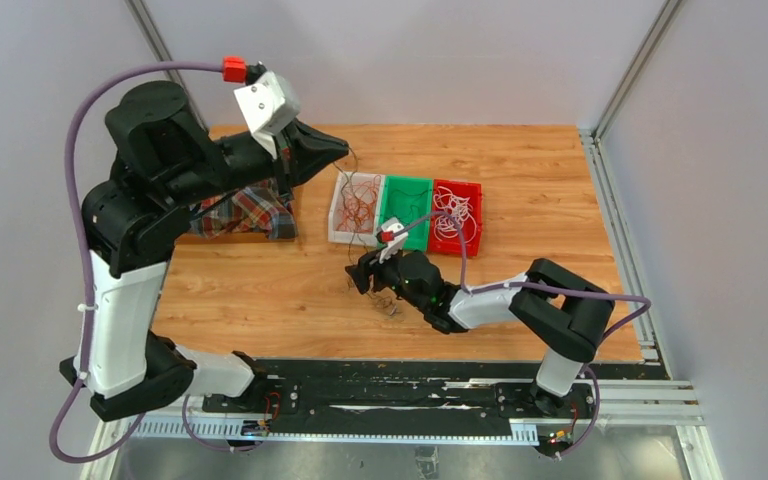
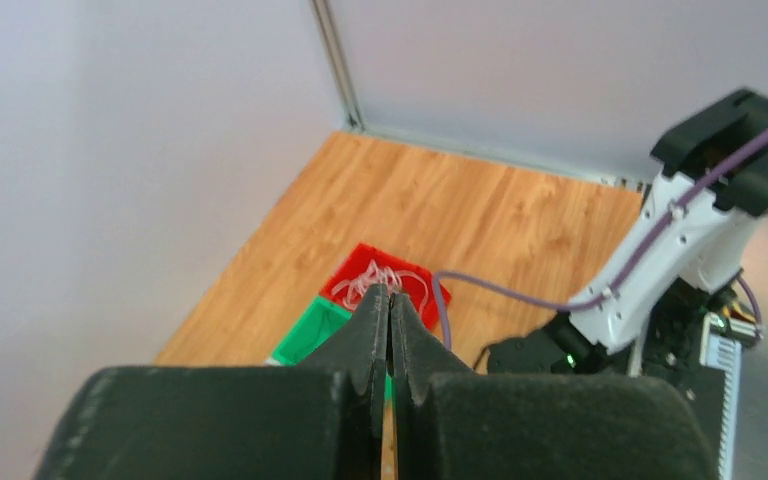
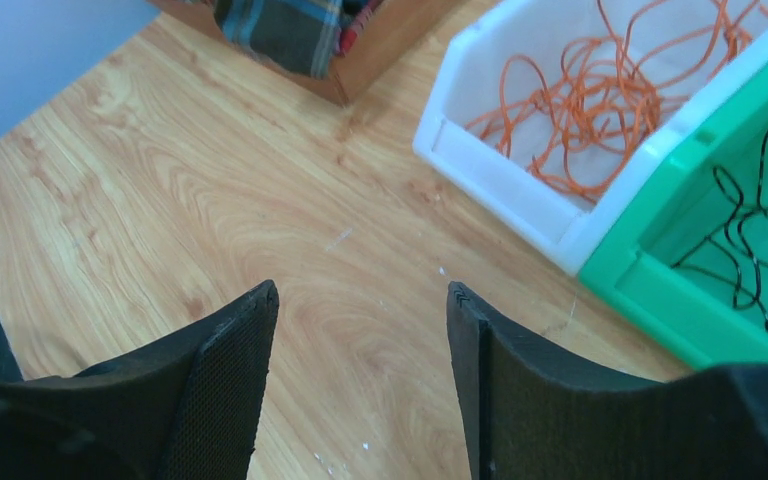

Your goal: Untangle the cables

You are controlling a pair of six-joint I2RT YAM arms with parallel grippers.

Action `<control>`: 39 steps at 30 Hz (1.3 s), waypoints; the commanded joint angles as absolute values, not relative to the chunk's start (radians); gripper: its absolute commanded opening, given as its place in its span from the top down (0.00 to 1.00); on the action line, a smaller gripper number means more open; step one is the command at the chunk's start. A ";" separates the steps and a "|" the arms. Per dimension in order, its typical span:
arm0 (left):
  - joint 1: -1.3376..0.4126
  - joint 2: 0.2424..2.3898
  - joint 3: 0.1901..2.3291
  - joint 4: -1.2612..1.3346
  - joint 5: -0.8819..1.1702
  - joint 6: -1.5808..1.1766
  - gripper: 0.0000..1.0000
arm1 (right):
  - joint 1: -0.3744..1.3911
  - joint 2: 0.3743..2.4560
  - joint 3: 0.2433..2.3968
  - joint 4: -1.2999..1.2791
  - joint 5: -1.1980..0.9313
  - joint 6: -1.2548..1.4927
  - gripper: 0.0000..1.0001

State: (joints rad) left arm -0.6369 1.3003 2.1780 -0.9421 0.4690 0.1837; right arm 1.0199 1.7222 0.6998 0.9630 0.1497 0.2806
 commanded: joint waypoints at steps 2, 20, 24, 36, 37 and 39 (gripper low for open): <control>-0.635 1.365 2.432 -0.904 0.411 0.230 1.00 | 1.045 1.757 0.622 0.965 0.235 0.276 0.36; -0.635 1.274 2.289 -0.552 0.054 0.479 1.00 | 1.051 1.732 0.434 1.047 0.325 0.317 0.37; -0.635 1.264 2.253 -0.216 -0.142 0.642 1.00 | 1.055 1.738 0.393 1.088 0.345 0.329 0.32; -0.635 1.402 2.462 0.100 -0.185 0.869 1.00 | 1.076 1.731 0.331 1.161 0.366 0.306 0.30; -0.635 1.401 2.449 0.138 -0.183 0.884 1.00 | 1.079 1.735 0.324 1.176 0.369 0.304 0.30; -0.635 1.410 2.455 0.146 -0.182 0.889 1.00 | 1.086 1.745 0.312 1.199 0.375 0.301 0.29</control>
